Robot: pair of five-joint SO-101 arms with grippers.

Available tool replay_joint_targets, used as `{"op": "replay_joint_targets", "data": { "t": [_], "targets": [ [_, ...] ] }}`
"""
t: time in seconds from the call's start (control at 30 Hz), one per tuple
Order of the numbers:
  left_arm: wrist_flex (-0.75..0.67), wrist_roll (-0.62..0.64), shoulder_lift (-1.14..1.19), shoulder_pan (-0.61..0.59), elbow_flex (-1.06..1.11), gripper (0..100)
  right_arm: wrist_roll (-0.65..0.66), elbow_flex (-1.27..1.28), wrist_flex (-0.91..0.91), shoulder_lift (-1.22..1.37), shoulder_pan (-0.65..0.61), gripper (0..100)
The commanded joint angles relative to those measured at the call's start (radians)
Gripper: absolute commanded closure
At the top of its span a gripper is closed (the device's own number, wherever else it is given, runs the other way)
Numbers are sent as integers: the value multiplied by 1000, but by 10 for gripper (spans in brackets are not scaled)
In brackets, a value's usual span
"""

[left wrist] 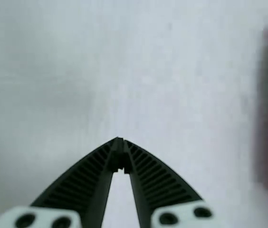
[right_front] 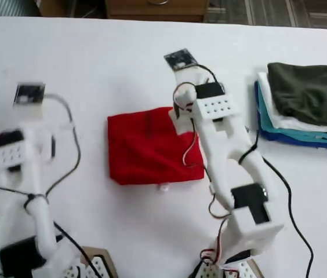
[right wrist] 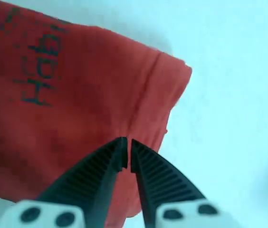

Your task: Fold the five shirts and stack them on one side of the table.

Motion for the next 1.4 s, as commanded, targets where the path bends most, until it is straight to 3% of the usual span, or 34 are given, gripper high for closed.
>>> {"op": "replay_joint_targets", "data": {
  "t": [0.0,0.2,0.37,0.53,0.93,1.37],
  "targets": [
    [130,89,164,146,-282,972,-110,-34,68,1,104,977],
    [308,190,522,307,-693,972,80,161,85,-177,166,977],
    [404,232,713,402,-937,972,91,462,-61,-383,116,977],
    [509,270,824,506,-1147,972,44,554,-71,-429,61,977],
    [483,399,1028,528,-1179,972,-28,591,-197,-420,4,977],
    [417,397,1071,388,-1182,972,14,621,-226,-145,18,977]
  ]
}}
